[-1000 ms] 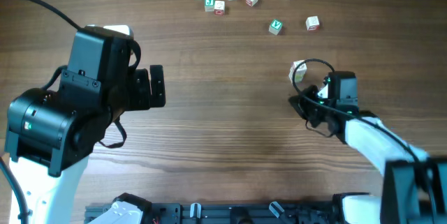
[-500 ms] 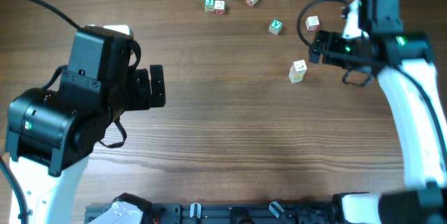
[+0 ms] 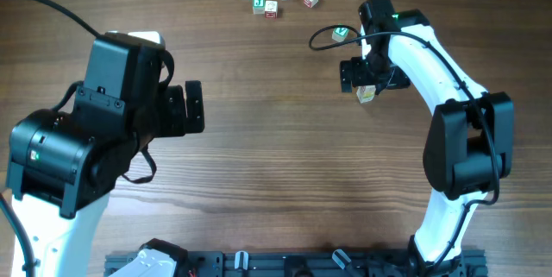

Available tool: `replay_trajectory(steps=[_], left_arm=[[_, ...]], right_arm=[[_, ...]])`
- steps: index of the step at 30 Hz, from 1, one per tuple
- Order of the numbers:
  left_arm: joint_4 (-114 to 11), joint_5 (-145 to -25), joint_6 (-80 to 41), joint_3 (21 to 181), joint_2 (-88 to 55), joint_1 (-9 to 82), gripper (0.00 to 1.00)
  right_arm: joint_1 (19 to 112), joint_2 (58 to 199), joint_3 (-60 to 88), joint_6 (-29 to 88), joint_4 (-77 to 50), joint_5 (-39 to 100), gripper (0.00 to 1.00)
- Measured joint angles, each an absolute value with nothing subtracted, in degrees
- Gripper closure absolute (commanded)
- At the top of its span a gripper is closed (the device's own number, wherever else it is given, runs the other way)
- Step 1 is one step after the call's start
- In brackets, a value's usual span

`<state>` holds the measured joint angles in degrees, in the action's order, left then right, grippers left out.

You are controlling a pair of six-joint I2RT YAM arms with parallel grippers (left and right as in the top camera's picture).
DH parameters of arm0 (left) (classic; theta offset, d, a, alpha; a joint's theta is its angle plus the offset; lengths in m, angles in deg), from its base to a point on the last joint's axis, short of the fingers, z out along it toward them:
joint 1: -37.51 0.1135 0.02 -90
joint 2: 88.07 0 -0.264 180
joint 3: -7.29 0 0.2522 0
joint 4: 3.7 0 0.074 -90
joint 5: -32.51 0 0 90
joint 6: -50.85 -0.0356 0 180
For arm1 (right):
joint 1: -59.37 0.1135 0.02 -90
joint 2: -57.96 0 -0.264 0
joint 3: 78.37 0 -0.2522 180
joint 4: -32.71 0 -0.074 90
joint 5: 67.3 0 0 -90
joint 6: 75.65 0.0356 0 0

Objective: Form a tower

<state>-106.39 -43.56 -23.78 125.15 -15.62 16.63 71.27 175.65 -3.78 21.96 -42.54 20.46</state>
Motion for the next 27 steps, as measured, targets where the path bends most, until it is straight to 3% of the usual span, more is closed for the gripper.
replay_trajectory(steps=[6,14,22,27], left_arm=[[-106.4,-43.6,-23.8,125.1,-15.6,16.6,0.0],[-106.4,-43.6,-23.8,125.1,-15.6,16.6,0.0],[-106.4,-43.6,-23.8,125.1,-15.6,16.6,0.0],[-106.4,-43.6,-23.8,125.1,-15.6,16.6,0.0]], right_arm=[[71.3,176.4,-3.8,18.9,-40.3,20.6,0.02],[71.3,177.2,-1.7,17.7,-38.4,20.8,0.21],[71.3,177.3,-1.7,17.2,-37.9,23.3,0.26],[70.9,178.8,-1.7,16.6,-37.6,23.3,0.35]])
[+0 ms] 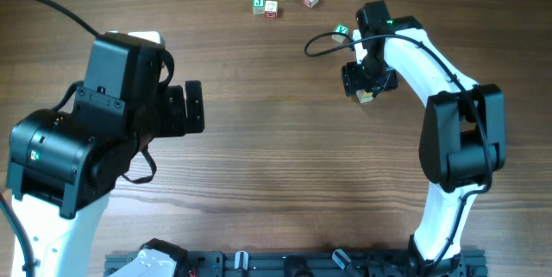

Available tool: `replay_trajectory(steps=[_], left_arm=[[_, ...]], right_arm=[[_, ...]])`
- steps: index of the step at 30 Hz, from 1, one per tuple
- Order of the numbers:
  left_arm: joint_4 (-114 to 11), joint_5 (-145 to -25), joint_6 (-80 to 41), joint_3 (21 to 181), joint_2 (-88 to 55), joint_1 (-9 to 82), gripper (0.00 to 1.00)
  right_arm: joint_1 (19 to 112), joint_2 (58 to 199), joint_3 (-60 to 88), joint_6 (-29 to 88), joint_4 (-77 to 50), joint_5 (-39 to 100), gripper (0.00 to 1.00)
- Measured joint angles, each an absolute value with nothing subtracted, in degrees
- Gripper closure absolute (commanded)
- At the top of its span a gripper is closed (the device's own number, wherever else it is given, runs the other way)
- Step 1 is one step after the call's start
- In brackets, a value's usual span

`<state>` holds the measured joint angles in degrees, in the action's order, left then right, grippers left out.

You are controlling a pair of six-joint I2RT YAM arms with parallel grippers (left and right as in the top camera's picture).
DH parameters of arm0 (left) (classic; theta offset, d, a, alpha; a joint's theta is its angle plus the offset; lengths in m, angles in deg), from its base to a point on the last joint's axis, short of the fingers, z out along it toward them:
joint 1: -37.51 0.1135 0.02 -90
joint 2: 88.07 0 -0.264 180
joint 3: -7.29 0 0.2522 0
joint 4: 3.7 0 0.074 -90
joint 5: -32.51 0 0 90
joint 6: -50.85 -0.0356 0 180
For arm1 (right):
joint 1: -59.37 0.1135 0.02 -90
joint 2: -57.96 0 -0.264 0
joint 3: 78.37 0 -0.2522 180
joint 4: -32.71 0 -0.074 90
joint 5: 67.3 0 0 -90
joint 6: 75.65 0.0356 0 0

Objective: Form a tower

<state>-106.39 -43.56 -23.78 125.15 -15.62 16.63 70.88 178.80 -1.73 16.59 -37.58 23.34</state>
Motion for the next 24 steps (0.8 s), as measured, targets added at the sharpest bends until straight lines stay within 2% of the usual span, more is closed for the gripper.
replay_trajectory(steps=[3,16,24], left_arm=[[-106.4,-43.6,-23.8,125.1,-15.6,16.6,0.0],[-106.4,-43.6,-23.8,125.1,-15.6,16.6,0.0],[-106.4,-43.6,-23.8,125.1,-15.6,16.6,0.0]], right_arm=[[70.6,179.6,-1.7,16.4,-37.6,23.3,0.43],[70.5,179.7,-1.7,16.1,-38.2,23.3,0.65],[70.5,179.7,-1.7,16.0,-38.7,23.3,0.73]])
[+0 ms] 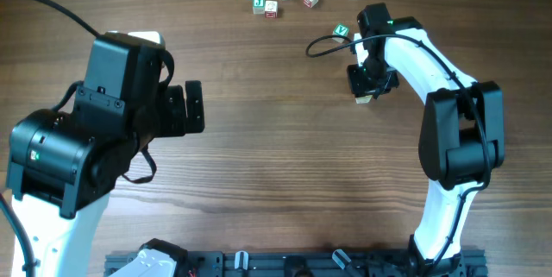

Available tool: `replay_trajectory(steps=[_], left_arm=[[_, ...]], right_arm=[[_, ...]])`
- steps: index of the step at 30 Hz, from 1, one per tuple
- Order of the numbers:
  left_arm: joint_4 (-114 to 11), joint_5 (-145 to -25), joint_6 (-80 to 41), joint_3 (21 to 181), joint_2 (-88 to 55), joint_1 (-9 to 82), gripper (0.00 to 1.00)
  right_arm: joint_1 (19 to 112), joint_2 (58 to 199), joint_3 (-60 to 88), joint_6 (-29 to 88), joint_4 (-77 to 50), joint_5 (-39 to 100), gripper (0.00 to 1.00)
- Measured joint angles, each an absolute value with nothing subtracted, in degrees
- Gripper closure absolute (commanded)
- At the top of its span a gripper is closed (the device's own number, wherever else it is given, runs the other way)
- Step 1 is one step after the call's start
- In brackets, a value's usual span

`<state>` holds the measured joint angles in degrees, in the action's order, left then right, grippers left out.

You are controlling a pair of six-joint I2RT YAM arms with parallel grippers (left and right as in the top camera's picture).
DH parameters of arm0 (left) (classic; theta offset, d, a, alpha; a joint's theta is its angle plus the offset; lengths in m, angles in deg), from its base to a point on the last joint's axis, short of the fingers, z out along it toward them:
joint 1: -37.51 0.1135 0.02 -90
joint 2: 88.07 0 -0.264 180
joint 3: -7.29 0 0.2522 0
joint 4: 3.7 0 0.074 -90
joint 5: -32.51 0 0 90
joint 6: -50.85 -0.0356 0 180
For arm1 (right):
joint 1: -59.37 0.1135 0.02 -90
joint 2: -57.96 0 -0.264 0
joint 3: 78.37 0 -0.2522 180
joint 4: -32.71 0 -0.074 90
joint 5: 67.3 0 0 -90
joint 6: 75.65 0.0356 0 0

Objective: Form a tower

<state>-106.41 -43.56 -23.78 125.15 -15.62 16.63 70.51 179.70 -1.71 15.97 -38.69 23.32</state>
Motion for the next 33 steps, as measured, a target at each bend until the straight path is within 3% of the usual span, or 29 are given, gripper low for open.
replay_trajectory(steps=[2,5,9,12,15,16,27,33], left_arm=[[-106.4,-43.6,-23.8,125.1,-15.6,16.6,0.0],[-106.4,-43.6,-23.8,125.1,-15.6,16.6,0.0],[-106.4,-43.6,-23.8,125.1,-15.6,16.6,0.0],[-106.4,-43.6,-23.8,125.1,-15.6,16.6,0.0],[-106.4,-43.6,-23.8,125.1,-15.6,16.6,0.0],[-106.4,-43.6,-23.8,125.1,-15.6,16.6,0.0],[-106.4,-43.6,-23.8,125.1,-15.6,16.6,0.0],[-106.4,-43.6,-23.8,125.1,-15.6,16.6,0.0]], right_arm=[[70.5,179.7,-1.7,16.5,-38.9,23.3,0.72],[70.5,179.7,-1.7,17.6,-39.1,23.3,0.52],[70.5,179.7,-1.7,18.2,-39.1,23.3,0.47],[70.5,179.7,-1.7,18.4,-39.1,23.3,0.37],[70.5,179.7,-1.7,18.6,-39.3,23.3,0.16],[70.5,179.7,-1.8,18.9,-39.8,23.3,0.0],[70.5,178.6,-6.4,21.1,-45.2,23.8,0.0],[70.5,161.5,-6.6,23.4,-46.7,23.8,0.0]])
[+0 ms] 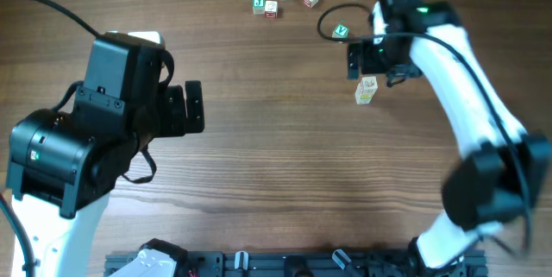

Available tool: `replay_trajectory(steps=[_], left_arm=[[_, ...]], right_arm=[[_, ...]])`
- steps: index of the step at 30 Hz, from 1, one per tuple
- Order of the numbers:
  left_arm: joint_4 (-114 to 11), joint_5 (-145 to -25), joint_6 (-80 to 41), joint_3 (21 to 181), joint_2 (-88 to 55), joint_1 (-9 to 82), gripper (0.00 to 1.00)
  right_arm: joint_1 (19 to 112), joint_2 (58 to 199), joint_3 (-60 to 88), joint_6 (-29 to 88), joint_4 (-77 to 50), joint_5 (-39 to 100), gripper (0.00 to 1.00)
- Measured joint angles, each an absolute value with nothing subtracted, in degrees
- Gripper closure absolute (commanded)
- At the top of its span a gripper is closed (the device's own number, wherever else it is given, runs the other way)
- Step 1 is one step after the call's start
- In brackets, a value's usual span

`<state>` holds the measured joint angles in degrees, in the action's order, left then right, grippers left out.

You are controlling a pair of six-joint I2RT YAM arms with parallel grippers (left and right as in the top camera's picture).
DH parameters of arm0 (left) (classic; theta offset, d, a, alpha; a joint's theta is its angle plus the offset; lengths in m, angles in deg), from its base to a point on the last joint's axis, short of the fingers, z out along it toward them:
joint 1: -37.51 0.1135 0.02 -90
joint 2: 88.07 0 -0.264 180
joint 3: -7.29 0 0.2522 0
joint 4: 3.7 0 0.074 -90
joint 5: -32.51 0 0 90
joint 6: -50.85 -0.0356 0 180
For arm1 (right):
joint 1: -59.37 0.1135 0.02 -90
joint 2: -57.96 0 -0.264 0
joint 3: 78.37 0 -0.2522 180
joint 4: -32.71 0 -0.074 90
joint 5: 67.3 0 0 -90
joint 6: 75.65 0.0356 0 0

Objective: Form a tower

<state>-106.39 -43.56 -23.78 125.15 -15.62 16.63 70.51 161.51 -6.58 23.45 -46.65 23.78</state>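
Observation:
A short stack of small wooden letter blocks [366, 90] stands on the table right of centre, free of any gripper. My right gripper [355, 59] hovers just behind the stack, open and holding nothing. Several loose letter blocks lie scattered along the far edge, and one green-lettered block [341, 30] sits apart, close to the right arm's cable. My left gripper [191, 107] hangs open at the left side of the table, far from every block.
The bulky left arm [95, 130] covers much of the table's left side. A black cable [328, 20] loops from the right arm over the table near the green-lettered block. A dark rail [259, 264] runs along the near edge.
My right gripper was down on the block stack; it has let go and now sits farther back and higher, with the stack standing alone. The right arm's pose has changed a lot. The left arm is unmoved.
First my right gripper carried a block right of centre. At the following two moments it was set down over the same spot, still closed around the block. Now the block stands in a small stack and the gripper is clear of it. The left arm stayed still throughout.

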Motion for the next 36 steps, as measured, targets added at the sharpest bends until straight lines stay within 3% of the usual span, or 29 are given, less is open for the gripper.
replay_trajectory(steps=[8,18,20,26,36], left_arm=[[-106.4,-43.6,-23.8,125.1,-15.6,16.6,0.0],[-106.4,-43.6,-23.8,125.1,-15.6,16.6,0.0],[-106.4,-43.6,-23.8,125.1,-15.6,16.6,0.0],[-106.4,-43.6,-23.8,125.1,-15.6,16.6,0.0],[-106.4,-43.6,-23.8,125.1,-15.6,16.6,0.0]], right_arm=[[70.5,121.5,-7.7,24.1,-51.5,22.3,0.0],[70.5,101.1,-4.6,24.2,-60.4,16.8,0.0],[70.5,97.5,2.2,24.2,-55.0,16.2,0.0],[69.7,77.8,37.6,24.1,-20.4,15.7,0.0],[59.9,59.3,72.3,24.4,19.4,25.4,0.0]])
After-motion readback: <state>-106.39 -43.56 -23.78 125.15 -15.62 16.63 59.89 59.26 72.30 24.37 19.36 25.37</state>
